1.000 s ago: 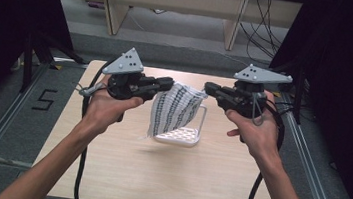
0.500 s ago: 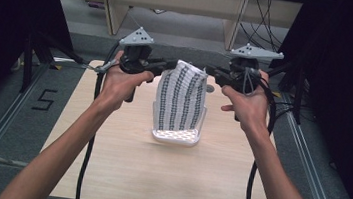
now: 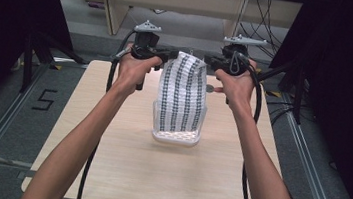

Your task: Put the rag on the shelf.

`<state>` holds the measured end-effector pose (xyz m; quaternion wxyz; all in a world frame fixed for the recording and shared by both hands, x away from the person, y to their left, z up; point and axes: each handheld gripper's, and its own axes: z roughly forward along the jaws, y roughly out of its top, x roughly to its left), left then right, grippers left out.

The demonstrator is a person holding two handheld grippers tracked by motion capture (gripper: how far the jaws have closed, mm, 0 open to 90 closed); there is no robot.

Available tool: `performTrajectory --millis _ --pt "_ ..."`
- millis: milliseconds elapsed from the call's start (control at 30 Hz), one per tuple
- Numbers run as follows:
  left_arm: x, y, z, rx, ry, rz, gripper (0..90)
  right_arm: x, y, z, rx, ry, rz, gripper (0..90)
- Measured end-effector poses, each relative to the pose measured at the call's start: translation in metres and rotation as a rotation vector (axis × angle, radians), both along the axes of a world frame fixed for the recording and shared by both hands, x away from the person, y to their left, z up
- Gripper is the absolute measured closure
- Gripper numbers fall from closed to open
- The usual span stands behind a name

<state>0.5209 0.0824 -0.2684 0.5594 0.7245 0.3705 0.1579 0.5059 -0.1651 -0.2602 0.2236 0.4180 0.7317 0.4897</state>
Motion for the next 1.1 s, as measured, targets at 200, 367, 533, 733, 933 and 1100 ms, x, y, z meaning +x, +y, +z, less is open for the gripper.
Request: performTrajectory --millis 200,367,533,733,933,1100 --pt "0.014 0.000 -0.010 -0.006 0.040 0.019 85.1 0.017 0.003 -0.013 0.004 0.049 -0.031 88.2" --pt "0.021 -0.004 -0.021 -0.008 0.066 0.018 84.9 0.022 0.004 -0.020 -0.010 0.068 -0.050 88.1" --pt "0.024 -0.008 -0.029 0.009 0.087 0.024 84.6 0.028 0.002 -0.033 -0.021 0.094 -0.061 88.1" --pt "0.028 -0.008 -0.038 0.021 0.112 0.033 83.4 0.034 0.004 -0.048 -0.022 0.127 -0.062 87.7" --pt "0.033 -0.008 -0.047 0.031 0.144 0.038 82.0 0.039 0.006 -0.058 -0.043 0.146 -0.059 86.5" --pt "0.034 -0.009 -0.052 0.053 0.171 0.038 66.6 0.041 0.006 -0.067 -0.079 0.148 -0.071 75.7"
